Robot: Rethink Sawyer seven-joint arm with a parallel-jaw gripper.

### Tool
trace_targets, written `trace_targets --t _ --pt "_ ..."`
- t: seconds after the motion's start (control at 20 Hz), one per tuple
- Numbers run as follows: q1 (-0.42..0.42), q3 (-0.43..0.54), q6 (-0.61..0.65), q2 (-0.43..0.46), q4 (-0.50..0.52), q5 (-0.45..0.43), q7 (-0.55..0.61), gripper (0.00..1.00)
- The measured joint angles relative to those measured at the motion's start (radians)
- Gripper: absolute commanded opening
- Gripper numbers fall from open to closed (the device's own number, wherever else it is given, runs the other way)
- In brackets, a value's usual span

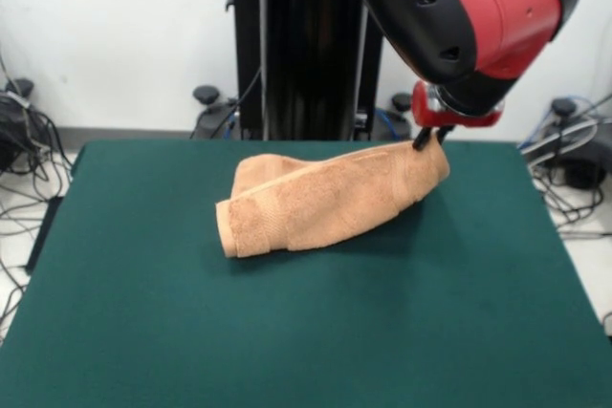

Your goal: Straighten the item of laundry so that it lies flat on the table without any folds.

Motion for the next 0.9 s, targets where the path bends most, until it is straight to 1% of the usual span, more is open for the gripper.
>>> trace_targets --t 0.5,0.8,0.9 --pt "0.000 0.000 0.008 0.003 -0.013 0.000 0.000 0.00" --pt "0.000 0.000 0.044 0.016 -0.060 0.001 -0.006 0.00" --pt "0.000 0.000 0.062 0.022 -0.083 0.001 -0.031 0.00"
